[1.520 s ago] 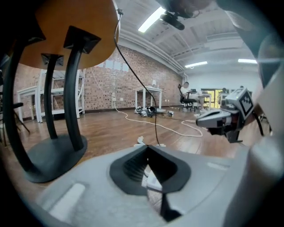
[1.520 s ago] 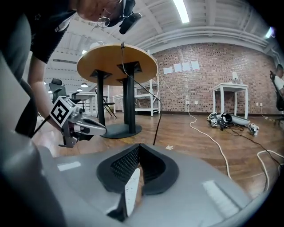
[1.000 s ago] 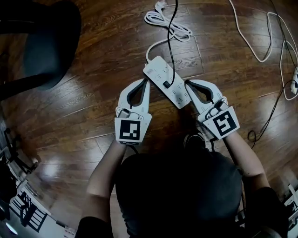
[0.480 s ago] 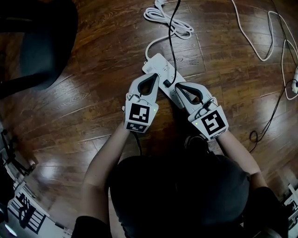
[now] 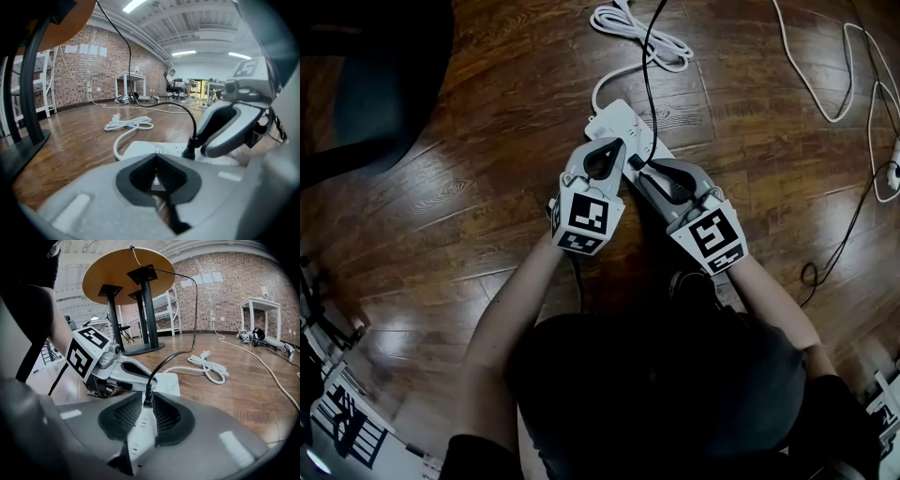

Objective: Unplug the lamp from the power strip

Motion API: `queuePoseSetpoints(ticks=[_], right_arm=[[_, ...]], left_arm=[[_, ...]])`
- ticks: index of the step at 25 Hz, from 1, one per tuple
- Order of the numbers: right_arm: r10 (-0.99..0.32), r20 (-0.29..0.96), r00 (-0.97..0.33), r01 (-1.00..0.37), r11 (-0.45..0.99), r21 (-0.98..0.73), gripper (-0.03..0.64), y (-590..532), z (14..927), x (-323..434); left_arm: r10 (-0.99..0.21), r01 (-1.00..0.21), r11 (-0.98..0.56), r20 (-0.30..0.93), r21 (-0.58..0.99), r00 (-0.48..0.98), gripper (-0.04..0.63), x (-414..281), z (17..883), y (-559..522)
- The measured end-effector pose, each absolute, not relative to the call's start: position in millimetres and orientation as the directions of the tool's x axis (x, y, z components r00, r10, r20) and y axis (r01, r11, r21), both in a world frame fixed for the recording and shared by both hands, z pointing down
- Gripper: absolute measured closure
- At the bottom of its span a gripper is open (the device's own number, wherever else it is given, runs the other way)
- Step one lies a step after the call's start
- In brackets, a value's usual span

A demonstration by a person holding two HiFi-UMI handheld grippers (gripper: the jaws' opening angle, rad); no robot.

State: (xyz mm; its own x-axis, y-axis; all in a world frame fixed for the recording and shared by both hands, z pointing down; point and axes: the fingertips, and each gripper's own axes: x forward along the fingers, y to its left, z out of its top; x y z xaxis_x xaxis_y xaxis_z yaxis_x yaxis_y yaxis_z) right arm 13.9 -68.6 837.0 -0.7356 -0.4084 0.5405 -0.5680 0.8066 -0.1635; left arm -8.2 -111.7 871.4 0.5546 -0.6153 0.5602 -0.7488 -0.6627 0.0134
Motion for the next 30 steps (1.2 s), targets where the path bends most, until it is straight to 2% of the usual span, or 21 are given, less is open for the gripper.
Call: queuePoseSetpoints(ticks=[8, 12, 17, 24, 27, 30], right_arm=[[-0.407, 0.574, -0.711, -0.565, 0.816, -0.122, 0.516, -76.5, 846.1, 0.2], [-0.435, 0.639, -0.635, -0.582, 0.813, -0.026, 0.553, -81.5, 852.4, -1.3], [-0.456, 0.641, -0.617, -0.529, 0.844, 0.09, 0.56, -77.5, 850.1, -4.3], [-0.463, 0.599, -0.653, -0.568, 0.823, 0.016, 0.561, -79.5, 848.1, -1.1], [-0.499, 0.522, -0.692, -0.618, 0.783, -0.071, 0.565, -83.4, 837.9, 1.6], [-0.529, 0.509, -0.679, -0.642, 0.765, -0.062, 0.565, -95.4, 832.3, 6.4]], left_arm=[[-0.613, -0.764, -0.643, 0.568, 0.044, 0.549, 0.592, -8.5, 871.4, -112.8], [-0.619, -0.774, -0.632, 0.568, 0.049, 0.542, 0.592, -8.5, 871.3, -114.1], [-0.618, -0.783, -0.62, 0.579, 0.057, 0.532, 0.592, -8.7, 872.3, -114.2], [-0.611, -0.773, -0.633, 0.584, 0.047, 0.535, 0.592, -8.0, 872.6, -114.1], [-0.604, -0.773, -0.631, 0.587, 0.061, 0.539, 0.592, -8.7, 873.9, -112.7], [-0.607, -0.769, -0.637, 0.584, 0.047, 0.539, 0.592, -8.2, 872.3, -114.1]])
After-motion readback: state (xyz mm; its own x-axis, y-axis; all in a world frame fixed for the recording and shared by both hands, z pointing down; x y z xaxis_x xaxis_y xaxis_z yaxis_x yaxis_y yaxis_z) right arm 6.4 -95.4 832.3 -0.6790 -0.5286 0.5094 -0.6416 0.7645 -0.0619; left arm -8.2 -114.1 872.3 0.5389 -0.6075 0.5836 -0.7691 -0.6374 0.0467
